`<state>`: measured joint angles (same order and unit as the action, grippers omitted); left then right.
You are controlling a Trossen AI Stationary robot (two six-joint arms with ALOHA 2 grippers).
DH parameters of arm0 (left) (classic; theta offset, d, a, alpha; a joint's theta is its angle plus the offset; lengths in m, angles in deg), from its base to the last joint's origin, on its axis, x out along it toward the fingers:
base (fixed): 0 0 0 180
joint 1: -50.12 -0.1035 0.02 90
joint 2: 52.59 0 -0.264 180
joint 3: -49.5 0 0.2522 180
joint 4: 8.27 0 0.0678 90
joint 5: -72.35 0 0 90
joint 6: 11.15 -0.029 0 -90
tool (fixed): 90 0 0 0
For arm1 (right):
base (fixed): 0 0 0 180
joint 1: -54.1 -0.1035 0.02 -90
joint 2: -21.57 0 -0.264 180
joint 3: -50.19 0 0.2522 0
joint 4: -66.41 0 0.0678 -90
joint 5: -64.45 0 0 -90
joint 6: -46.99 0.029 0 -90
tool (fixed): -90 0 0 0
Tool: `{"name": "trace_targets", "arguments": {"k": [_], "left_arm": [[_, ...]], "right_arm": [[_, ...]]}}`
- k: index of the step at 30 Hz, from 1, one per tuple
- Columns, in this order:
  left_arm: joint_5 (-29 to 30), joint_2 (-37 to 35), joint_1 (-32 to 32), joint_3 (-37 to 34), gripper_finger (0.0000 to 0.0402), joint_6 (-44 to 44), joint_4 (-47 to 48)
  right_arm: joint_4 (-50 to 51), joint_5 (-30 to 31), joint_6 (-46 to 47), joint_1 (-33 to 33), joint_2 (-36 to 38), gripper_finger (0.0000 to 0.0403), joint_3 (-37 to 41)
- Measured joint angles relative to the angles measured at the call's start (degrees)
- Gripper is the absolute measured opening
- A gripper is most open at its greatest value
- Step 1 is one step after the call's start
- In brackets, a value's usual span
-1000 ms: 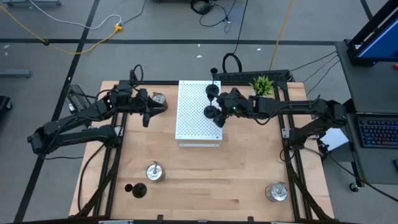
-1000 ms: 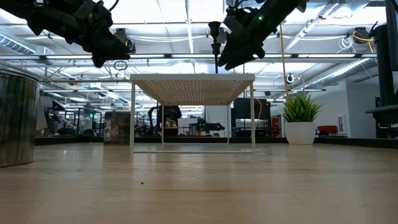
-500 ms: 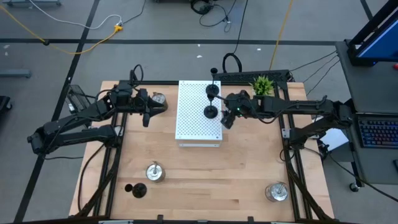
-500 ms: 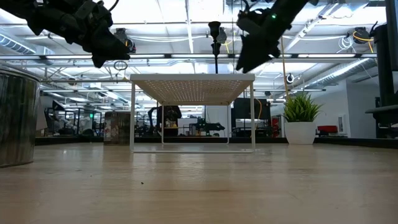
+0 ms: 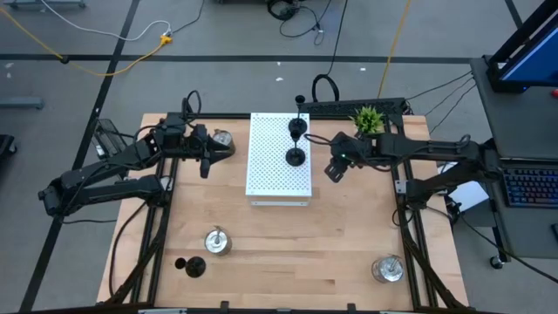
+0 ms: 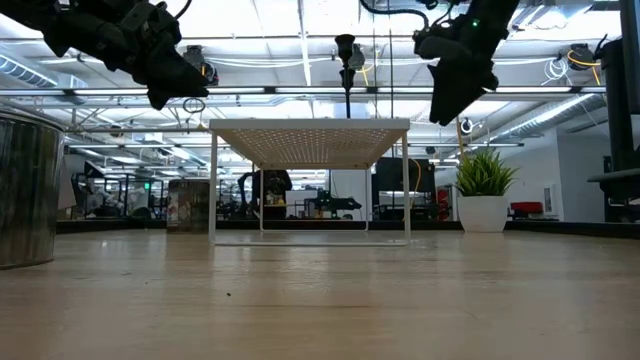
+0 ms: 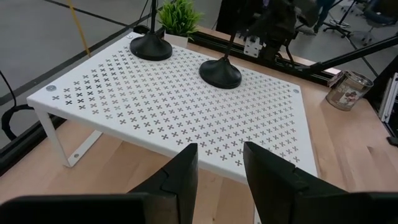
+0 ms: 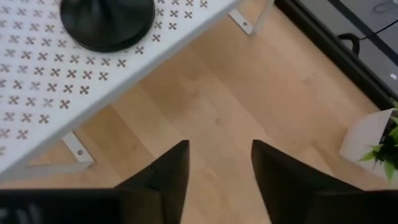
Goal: Pick & Place candle stick holders
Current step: Put the black candle holder on the shelf aligned with the other black candle holders
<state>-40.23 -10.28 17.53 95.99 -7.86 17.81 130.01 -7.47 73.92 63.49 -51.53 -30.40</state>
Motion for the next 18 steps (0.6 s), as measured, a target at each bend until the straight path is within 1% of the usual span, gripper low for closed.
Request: {"name": "trace_targets", "arguments": {"k": [3, 7, 9, 15, 18], "left_arm": [[0.07, 0.0, -0.01, 0.0, 0.0134, 0.0, 0.01], [0.07, 0.0, 0.01, 0.0, 0.0133, 0.45, 0.1], [0.06, 0.0, 0.03, 0.0, 0.0134, 1.02, 0.46], [0.15, 0.0, 0.03, 0.0, 0.0133, 2.92, 1.84], [0.21, 0.0, 0.21, 0.0, 0.0133, 3.49, 2.01]], "right_arm": [[-0.15, 0.39, -1.11, 0.0, 1.19, 0.0104, 0.0], [-0.61, 1.66, -3.15, -0.13, 3.33, 0.0033, 0.0], [-1.16, 1.62, -4.46, -0.13, 4.53, 0.0009, 0.0], [-2.05, 1.62, -6.7, -0.15, 9.27, 0.0017, 0.02], [-5.39, 1.63, -7.37, -0.5, 13.2, 0.0009, 2.39]]}}
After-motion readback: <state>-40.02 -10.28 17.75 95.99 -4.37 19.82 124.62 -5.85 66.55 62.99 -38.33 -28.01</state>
